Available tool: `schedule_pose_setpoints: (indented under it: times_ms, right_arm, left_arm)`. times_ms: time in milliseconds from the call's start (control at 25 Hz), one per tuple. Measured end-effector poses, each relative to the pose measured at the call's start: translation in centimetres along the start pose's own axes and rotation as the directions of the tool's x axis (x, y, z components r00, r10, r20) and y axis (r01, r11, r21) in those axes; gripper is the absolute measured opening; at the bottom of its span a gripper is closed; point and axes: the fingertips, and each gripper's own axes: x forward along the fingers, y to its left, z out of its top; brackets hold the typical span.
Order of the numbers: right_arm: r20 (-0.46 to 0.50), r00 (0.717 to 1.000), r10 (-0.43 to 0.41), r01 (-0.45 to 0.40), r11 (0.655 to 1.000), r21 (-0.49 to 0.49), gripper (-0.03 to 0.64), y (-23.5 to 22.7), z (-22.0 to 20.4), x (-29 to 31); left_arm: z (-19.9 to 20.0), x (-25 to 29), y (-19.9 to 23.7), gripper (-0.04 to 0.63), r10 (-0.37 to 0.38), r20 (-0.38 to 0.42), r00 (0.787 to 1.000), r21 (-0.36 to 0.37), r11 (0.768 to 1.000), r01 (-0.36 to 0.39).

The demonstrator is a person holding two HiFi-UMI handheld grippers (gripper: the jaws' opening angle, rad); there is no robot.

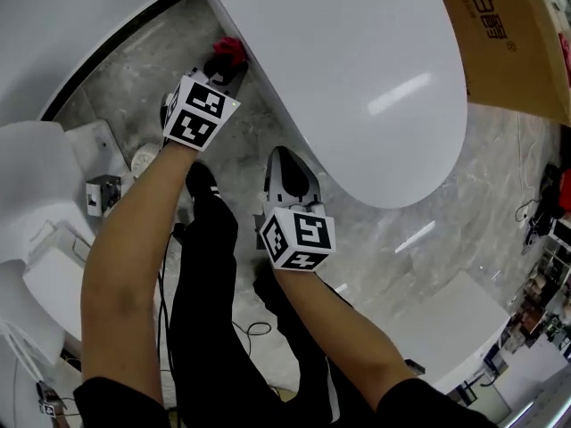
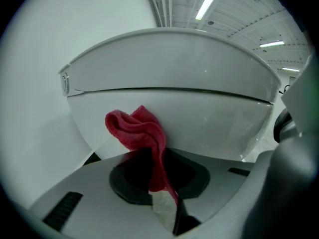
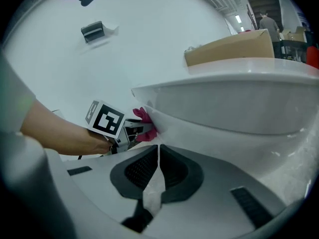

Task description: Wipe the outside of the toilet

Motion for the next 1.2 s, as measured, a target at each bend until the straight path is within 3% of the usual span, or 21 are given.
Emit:
schedule_pose_setpoints:
  times_ms: [240, 440, 560, 680, 880, 1080, 1200]
  right_arm:
    - [-0.035, 0.999, 0.023, -0.023, 1.0, -0.012, 0.038, -3.1, -4.4, -3.2]
    - [-0.04, 0.996, -0.079, 0.079, 0.997, 0.004, 0.038, -6.5, -6.8, -2.1]
    - [0.022, 0.99, -0.142, 0.14, 0.987, 0.074, 0.038, -8.3, -7.0, -1.4]
    - [0.054, 0.988, -0.148, 0.14, 0.982, 0.128, 0.038, -9.0, -7.1, -1.1]
    - [0.039, 0.997, -0.065, 0.055, 0.976, 0.209, 0.038, -7.9, -6.8, -1.8]
    - [0.107, 0.994, -0.033, 0.013, 0.983, 0.184, 0.038, -7.2, -4.8, -3.0]
    - [0.12, 0.992, -0.037, 0.017, 0.987, 0.163, 0.038, -7.2, -4.9, -3.6]
  left_arm:
    - [-0.9, -0.7, -6.8, 0.074, -0.008, 0.037, 0.999, 0.004, 1.0, 0.008]
    - [-1.3, -0.8, -8.5, 0.072, -0.029, 0.144, 0.989, -0.012, 0.999, 0.031]
    - [-1.1, -0.9, -8.7, 0.072, -0.048, 0.153, 0.987, 0.028, 0.999, 0.044]
    - [-1.5, -1.1, -9.6, 0.072, -0.071, 0.14, 0.988, 0.046, 0.997, 0.066]
    - [-2.3, -1.4, -13.8, 0.071, -0.245, 0.034, 0.969, 0.212, 0.949, 0.232]
    - [-2.3, -1.6, -15.1, 0.069, -0.277, -0.003, 0.961, 0.277, 0.923, 0.267]
    - [-2.5, -1.7, -17.1, 0.069, -0.324, -0.03, 0.946, 0.297, 0.901, 0.317]
